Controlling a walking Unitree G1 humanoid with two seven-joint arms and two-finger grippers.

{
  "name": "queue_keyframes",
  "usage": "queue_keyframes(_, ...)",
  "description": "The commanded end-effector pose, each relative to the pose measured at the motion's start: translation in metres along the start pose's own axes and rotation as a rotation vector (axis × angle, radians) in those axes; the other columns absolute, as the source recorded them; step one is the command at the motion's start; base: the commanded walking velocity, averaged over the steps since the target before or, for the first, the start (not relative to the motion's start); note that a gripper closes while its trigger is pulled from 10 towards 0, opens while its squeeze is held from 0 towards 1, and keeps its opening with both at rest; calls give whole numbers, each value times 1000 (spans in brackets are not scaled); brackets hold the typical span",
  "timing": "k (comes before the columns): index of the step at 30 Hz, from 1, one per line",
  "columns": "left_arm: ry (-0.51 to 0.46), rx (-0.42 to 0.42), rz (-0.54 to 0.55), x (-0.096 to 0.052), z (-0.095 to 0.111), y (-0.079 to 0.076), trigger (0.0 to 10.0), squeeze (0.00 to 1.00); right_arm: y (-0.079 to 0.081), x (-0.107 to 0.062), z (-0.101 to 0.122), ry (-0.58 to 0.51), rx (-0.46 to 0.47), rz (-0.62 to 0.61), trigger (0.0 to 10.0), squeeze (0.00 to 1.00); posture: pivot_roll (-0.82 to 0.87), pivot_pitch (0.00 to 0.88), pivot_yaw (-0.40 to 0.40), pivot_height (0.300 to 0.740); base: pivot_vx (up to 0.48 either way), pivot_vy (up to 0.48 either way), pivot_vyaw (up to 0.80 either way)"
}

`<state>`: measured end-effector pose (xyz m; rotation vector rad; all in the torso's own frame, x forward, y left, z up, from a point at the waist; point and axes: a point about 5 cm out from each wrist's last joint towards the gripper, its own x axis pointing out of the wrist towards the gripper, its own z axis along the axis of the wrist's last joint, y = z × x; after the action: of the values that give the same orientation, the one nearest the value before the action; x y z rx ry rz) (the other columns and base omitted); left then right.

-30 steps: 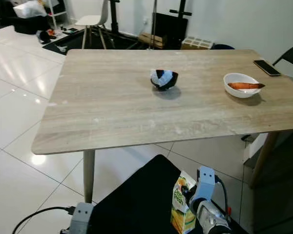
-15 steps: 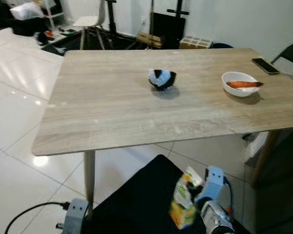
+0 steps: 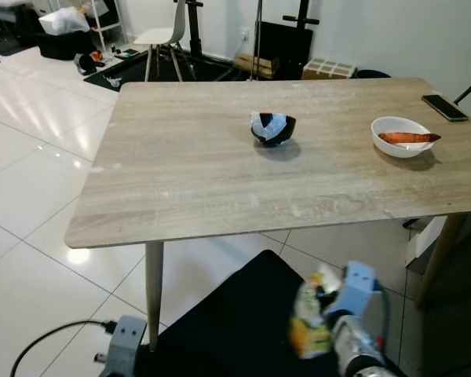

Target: Restocking fridge

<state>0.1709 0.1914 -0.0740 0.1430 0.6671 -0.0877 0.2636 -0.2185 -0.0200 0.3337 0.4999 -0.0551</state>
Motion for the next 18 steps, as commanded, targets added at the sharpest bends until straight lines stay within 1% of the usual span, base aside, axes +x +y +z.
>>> queue_keyframes(1, -19, 4, -10, 0, 2, -2, 10000, 0, 20, 2, -9, 31, -38, 138, 10000, 0, -42, 70, -44, 740, 0, 0, 0)
queue_keyframes(2, -23, 4, -10, 0, 3, -3, 10000, 0, 15, 1, -9, 29, -38, 90, 10000, 0, -43, 71, -44, 740, 0, 0, 0)
queue_keyframes(3, -25, 3, -11, 0, 3, -3, 10000, 0, 6, 0, -8, 26, -29, 6, 10000, 0, -43, 71, -44, 740, 0, 0, 0)
queue_keyframes(4, -25, 3, -11, 0, 3, -3, 10000, 0, 6, 0, -8, 26, -29, 6, 10000, 0, -43, 71, -44, 740, 0, 0, 0)
queue_keyframes(5, -25, 1, -11, 0, 3, -3, 10000, 0, -5, -3, -9, 31, -23, -75, 10000, 0, -42, 73, -47, 740, 0, 0, 0)
queue_keyframes(6, -22, -2, -10, 0, 3, -4, 10000, 0, -8, -5, -11, 39, -34, -94, 10000, 0, -45, 74, -52, 740, 0, 0, 0)
queue_keyframes(7, -19, -5, -10, 0, 2, -5, 10000, 0, -8, -6, -13, 46, -44, -88, 10000, 0, -45, 74, -52, 740, 0, 0, 0)
queue_keyframes(9, -15, -22, -5, 0, 1, -6, 10000, 0, 2, -7, -25, 93, -81, -9, 10000, 0, -50, 77, -62, 740, 0, 0, 0)
queue_keyframes(10, -15, -30, -2, 0, 1, -6, 10000, 0, 5, -8, -29, 108, -84, 12, 10000, 0, -51, 79, -64, 740, 0, 0, 0)
queue_keyframes(11, -15, -30, -2, 0, 1, -6, 10000, 0, 5, -8, -29, 108, -84, 12, 10000, 0, -51, 79, -64, 740, 0, 0, 0)
queue_keyframes(12, -20, -72, 4, 0, 1, -8, 10000, 0, 8, -10, -38, 134, -103, 37, 10000, 0, -52, 80, -66, 740, 0, 0, 0)
queue_keyframes(14, -41, -99, -8, 1, 5, -12, 10000, 0, 8, -15, -48, 164, -124, 36, 10000, 0, -48, 83, -71, 740, 0, 0, 0)
queue_keyframes(16, -50, -99, -26, 2, 7, -16, 10000, 0, 7, -18, -56, 203, -148, 16, 10000, 0, -43, 85, -72, 740, 0, 0, 0)
queue_keyframes(18, -51, -92, -34, 2, 7, -16, 10000, 0, 7, -18, -57, 206, -145, 9, 10000, 0, -43, 84, -66, 740, 0, 0, 0)
